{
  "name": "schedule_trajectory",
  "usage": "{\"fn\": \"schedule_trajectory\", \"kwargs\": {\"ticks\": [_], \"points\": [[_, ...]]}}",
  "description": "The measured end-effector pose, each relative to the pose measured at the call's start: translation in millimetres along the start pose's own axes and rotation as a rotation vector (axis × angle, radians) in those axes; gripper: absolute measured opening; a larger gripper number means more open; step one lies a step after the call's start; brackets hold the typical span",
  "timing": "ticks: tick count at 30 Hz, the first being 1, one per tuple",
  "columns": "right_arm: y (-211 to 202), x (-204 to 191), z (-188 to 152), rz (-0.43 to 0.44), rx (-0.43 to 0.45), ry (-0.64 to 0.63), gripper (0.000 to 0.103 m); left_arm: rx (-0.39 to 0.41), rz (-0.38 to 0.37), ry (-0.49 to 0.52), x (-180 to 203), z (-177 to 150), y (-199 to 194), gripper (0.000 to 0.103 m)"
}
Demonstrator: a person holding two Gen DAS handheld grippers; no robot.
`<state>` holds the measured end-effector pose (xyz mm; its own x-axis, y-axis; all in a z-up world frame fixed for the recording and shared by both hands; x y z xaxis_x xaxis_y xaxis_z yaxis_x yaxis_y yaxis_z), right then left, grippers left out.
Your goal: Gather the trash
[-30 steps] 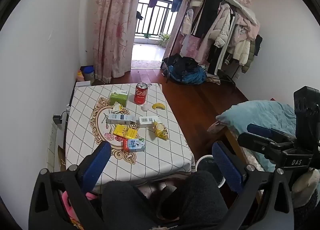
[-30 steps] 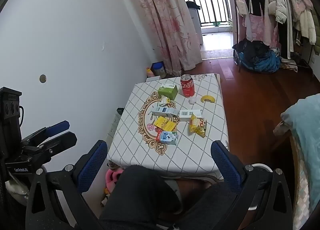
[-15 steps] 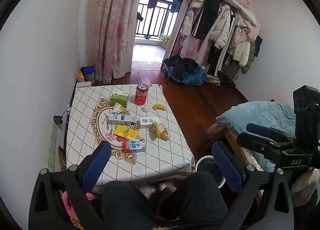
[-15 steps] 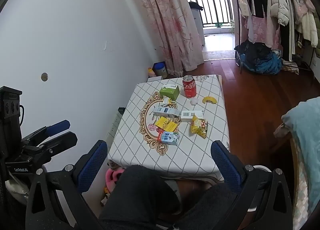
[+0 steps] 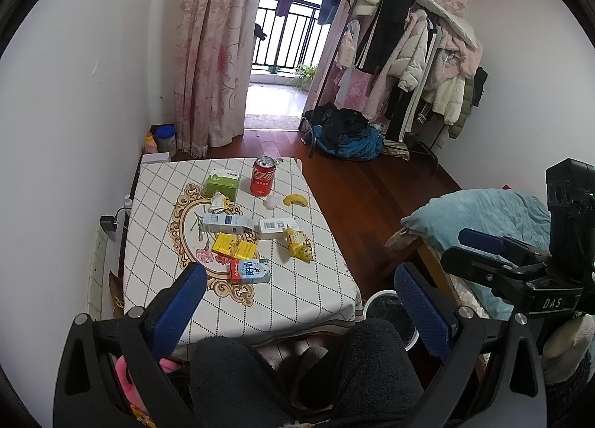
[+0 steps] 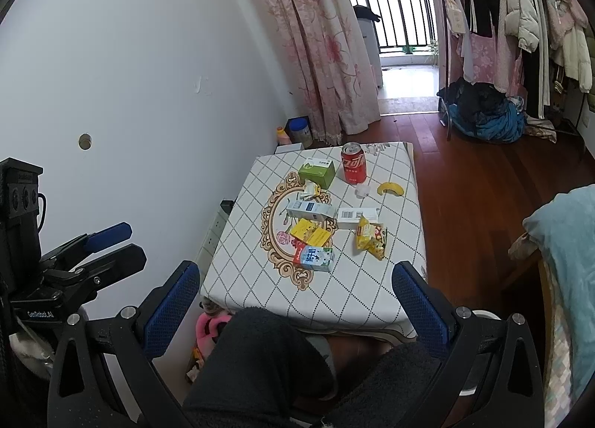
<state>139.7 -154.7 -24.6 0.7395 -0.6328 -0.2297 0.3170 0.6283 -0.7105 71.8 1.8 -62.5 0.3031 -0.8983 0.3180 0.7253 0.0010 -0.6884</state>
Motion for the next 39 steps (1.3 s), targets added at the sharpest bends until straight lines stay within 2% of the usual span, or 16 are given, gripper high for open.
{"fn": "schedule_trajectory", "kwargs": {"ticks": [39], "points": [[-8.5,0.7,-2.5,-0.008,0.005,-0.005,0.103,0.005,-0.005,-0.001,6.4,4.0,-9.7,0.103]]}}
Point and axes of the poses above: each gripper's, at about its wrist camera, not at the fingertips, and y roughly the way its jaws point, x to its right, z to its top, the point moved 10 cm from there along y, roughly the way its jaws point, and after that the axes turned 6 degrees about -y, right-handed, at the moved point
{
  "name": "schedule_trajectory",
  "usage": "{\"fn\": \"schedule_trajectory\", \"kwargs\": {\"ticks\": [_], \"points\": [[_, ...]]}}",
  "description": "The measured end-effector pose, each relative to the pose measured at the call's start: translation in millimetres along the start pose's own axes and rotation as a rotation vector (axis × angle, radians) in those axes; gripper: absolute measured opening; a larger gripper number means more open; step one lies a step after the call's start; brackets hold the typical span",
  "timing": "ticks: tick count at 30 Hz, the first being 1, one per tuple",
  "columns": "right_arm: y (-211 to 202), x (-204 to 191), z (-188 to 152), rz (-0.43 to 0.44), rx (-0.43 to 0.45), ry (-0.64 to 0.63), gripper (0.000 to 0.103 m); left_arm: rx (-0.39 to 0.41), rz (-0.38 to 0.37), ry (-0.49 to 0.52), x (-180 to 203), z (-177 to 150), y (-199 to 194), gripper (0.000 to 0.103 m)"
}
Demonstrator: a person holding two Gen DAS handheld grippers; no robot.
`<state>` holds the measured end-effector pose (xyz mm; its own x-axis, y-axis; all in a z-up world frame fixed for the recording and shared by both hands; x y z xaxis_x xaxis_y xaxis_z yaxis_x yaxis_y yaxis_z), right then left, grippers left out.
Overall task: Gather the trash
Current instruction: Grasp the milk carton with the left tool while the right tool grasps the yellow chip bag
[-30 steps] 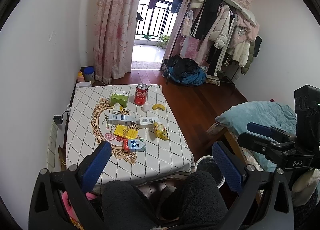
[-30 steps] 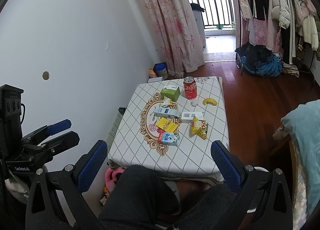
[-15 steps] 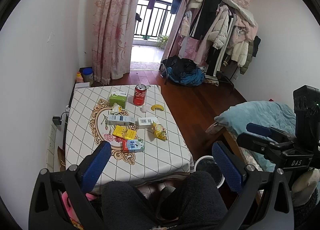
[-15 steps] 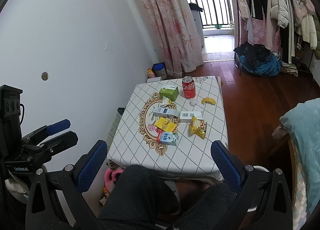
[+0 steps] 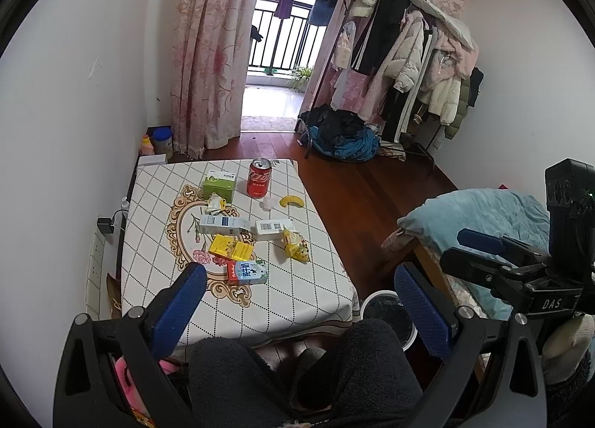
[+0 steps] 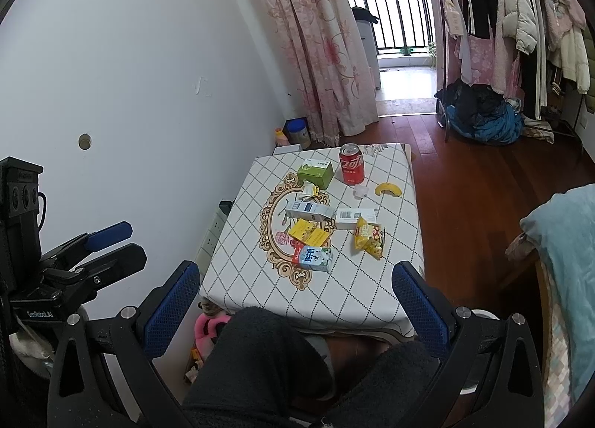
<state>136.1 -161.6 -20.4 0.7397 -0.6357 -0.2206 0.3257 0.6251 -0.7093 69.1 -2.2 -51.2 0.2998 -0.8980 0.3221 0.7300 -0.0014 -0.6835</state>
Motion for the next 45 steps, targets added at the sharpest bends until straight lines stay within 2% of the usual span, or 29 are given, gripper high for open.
{"fn": "schedule_trajectory", "kwargs": {"ticks": [28,32,37,45], "points": [[1,-7,2,-0.001,-0.002,0.001,0.103,0.003,0.001,-0.002,3,1,1,0.103],[12,-2,2,-0.025,-0.005,0.041,0.103,-0.010,0.077,-0.015,-6,3,14,0.103],[51,16,-2,-0.064,-0.052,0.090,0.103,-0.041,0.206,-0.055,-37,-3,55,0.103],[178,73,-23,-0.134,-0.224,0.177,0.103,-0.162,0.415,-0.155,-129,-30,149,0.103]]}}
Point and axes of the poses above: each gripper's, at about its wrist camera, not at the fingertips, and y roughly the way its jaws point, x to its right, z to its top, the point moved 10 cm from there along y, roughly the way its jaws point, and after that the axes turned 6 degrees about -y, right-handed, at the moved point
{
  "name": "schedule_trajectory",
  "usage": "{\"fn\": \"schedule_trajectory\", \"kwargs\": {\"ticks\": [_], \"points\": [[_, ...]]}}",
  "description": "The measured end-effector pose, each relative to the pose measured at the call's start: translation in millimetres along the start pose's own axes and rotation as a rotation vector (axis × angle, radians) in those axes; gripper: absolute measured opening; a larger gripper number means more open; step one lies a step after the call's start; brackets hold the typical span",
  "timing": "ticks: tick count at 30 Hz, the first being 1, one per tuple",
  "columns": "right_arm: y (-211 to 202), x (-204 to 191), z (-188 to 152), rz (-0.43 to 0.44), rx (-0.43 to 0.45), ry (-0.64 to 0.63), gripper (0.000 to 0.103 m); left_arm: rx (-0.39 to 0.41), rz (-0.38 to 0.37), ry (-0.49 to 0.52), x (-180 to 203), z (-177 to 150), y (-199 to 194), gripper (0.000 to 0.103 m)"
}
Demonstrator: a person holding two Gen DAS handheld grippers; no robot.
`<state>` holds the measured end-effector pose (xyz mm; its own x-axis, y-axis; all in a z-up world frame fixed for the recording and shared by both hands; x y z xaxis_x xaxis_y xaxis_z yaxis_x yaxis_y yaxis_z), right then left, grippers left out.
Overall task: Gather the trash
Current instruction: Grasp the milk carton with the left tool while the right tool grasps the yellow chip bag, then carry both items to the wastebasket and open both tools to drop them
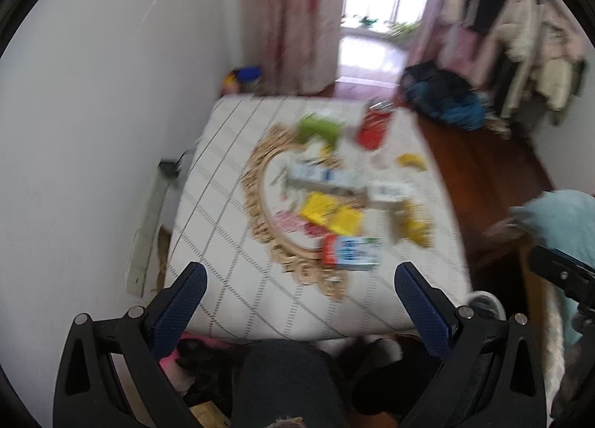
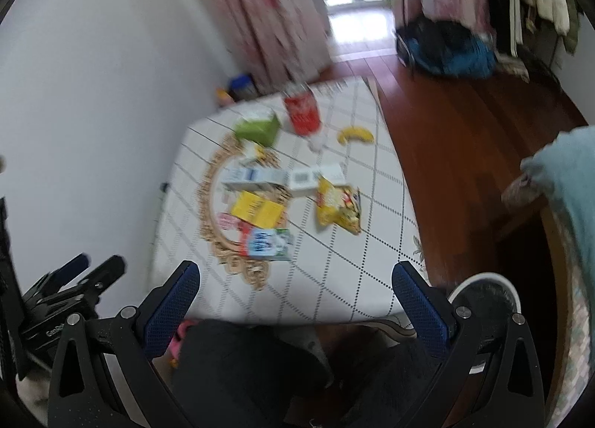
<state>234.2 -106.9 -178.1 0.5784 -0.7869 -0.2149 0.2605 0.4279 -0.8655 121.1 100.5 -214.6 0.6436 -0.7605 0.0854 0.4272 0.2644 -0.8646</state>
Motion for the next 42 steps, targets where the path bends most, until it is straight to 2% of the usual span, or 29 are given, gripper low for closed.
{"fn": "schedule_trajectory", "kwargs": {"ticks": [5,8,12,14,15,16,17,19,22,25,31,34,36,39,42], "points": [[110,28,13,-0.062,-0.110,0.048,0.103,-0.091,0.132,-0.070,-33,-5,74,0.103],[175,41,20,-0.069,-0.178,0.091,0.103,-0.164,0.152,-0.103,-40,-11,114,0.103],[240,57,26,-0.078,-0.244,0.127,0.100,-0.232,0.167,-0.112,-40,-18,152,0.103],[263,60,26,-0.064,-0.275,0.135,0.091,-0.264,0.162,-0.108,-34,-22,167,0.103],[275,60,25,-0.048,-0.298,0.138,0.078,-0.278,0.159,-0.104,-31,-24,171,0.103],[281,61,23,-0.047,-0.311,0.137,0.065,-0.291,0.153,-0.101,-27,-26,174,0.103],[285,61,21,-0.035,-0.321,0.136,0.059,-0.303,0.138,-0.096,-22,-28,175,0.103],[279,60,19,-0.023,-0.304,0.125,0.055,-0.320,0.100,-0.083,-8,-30,173,0.103],[260,66,8,-0.012,-0.300,0.130,0.055,-0.328,0.031,-0.062,19,-32,167,0.103],[245,73,-9,-0.021,-0.305,0.138,0.055,-0.372,-0.036,-0.023,51,-38,170,0.103],[225,92,-44,-0.072,-0.305,0.178,0.055,-0.466,-0.047,0.060,87,-57,203,0.103],[225,100,-53,-0.072,-0.314,0.200,0.055,-0.485,-0.018,0.090,94,-65,215,0.102],[225,101,-56,-0.075,-0.313,0.201,0.055,-0.468,0.016,0.113,95,-64,218,0.102],[225,100,-54,-0.078,-0.310,0.196,0.055,-0.469,0.022,0.124,98,-63,223,0.102],[227,97,-52,-0.078,-0.310,0.189,0.055,-0.463,0.040,0.132,97,-60,226,0.091]]}}
Point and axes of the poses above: each gripper's, at about its wrist camera, not at the fingertips, and y roughly the way its jaws point, x to its right, z to its top, the point moved 10 cm from there along y, roughly the way its jaws point, and after that the axes turned 6 degrees about -y, right-handed, at the moved point
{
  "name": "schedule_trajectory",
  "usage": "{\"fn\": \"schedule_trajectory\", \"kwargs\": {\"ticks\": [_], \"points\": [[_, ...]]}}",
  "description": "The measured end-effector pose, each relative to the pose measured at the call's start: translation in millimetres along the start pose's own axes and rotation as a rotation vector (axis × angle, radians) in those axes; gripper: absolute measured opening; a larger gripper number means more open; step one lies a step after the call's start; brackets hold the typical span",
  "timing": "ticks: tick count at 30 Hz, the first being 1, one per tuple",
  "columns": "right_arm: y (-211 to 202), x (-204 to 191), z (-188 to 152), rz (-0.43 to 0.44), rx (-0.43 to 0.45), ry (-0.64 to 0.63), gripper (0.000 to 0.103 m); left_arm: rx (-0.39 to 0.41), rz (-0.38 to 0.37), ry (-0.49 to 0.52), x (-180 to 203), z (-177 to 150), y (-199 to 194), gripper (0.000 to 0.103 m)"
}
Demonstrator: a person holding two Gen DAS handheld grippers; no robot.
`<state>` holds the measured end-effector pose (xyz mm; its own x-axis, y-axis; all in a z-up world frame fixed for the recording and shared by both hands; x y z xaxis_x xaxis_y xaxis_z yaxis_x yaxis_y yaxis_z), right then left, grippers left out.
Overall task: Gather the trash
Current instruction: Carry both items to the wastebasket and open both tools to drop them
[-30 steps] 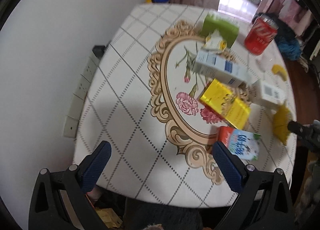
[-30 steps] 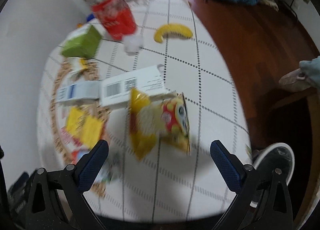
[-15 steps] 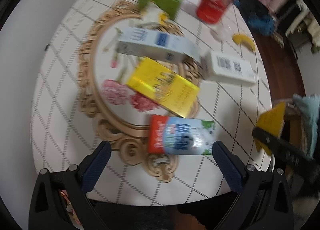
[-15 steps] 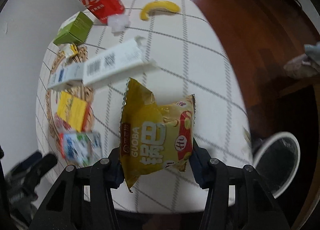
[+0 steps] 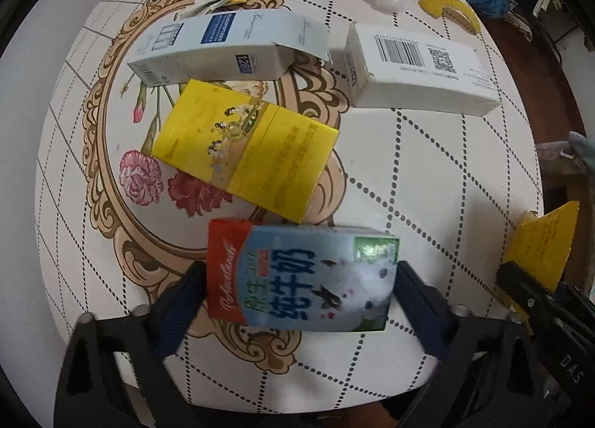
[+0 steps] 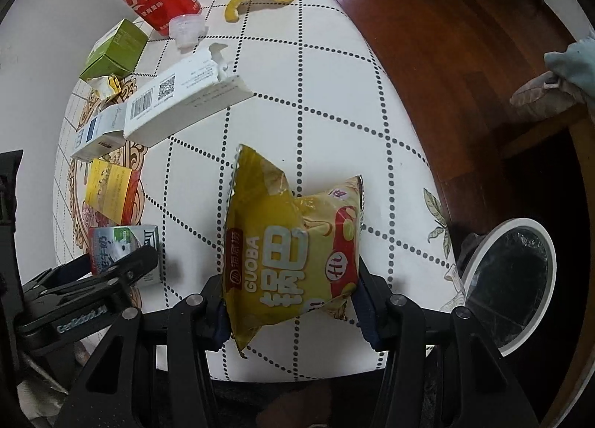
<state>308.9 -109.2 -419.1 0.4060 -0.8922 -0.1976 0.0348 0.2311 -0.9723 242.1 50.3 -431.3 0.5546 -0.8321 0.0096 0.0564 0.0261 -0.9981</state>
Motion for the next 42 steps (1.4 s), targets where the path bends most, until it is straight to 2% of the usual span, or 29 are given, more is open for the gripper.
{"fn": "schedule_trajectory", "kwargs": {"ticks": [7,13,17,21,25,28,31,34,38,42], "points": [[-1,-1,1,-0.004,0.003,-0.012,0.055,0.031,0.014,0.014,5,10,0,0.090],[-21,5,7,-0.028,0.074,-0.027,0.055,0.127,0.017,0.046,17,7,-48,0.090],[-50,16,11,-0.016,0.129,-0.004,0.055,0.218,-0.004,0.056,30,8,-95,0.090],[-98,33,10,0.001,0.215,0.025,0.055,0.308,-0.045,0.100,55,4,-145,0.090],[-150,67,-1,0.005,0.296,0.065,0.055,0.381,-0.111,0.171,95,-5,-186,0.090],[-185,105,-16,-0.016,0.342,0.105,0.055,0.405,-0.172,0.239,139,-17,-209,0.090],[-205,155,-42,-0.052,0.358,0.166,0.055,0.380,-0.248,0.311,190,-35,-214,0.090],[-204,213,-75,-0.109,0.330,0.243,0.055,0.326,-0.308,0.388,238,-59,-197,0.090],[-176,283,-122,-0.135,0.242,0.364,0.055,0.189,-0.368,0.477,304,-92,-152,0.090],[-136,335,-158,-0.148,0.154,0.442,0.055,0.080,-0.373,0.544,351,-122,-105,0.090]]}}
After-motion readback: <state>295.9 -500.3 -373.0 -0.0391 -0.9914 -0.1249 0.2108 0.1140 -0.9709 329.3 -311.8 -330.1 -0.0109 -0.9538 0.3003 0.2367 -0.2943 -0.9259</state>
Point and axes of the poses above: each gripper's, at about its wrist camera, not at the fingertips, and y roughly the way its jaws point, x to its right, z to its top, the point moved 10 cm from there along y, roughly the way its jaws point, and after that the axes turned 6 degrees about -y, right-handed, at the moved point
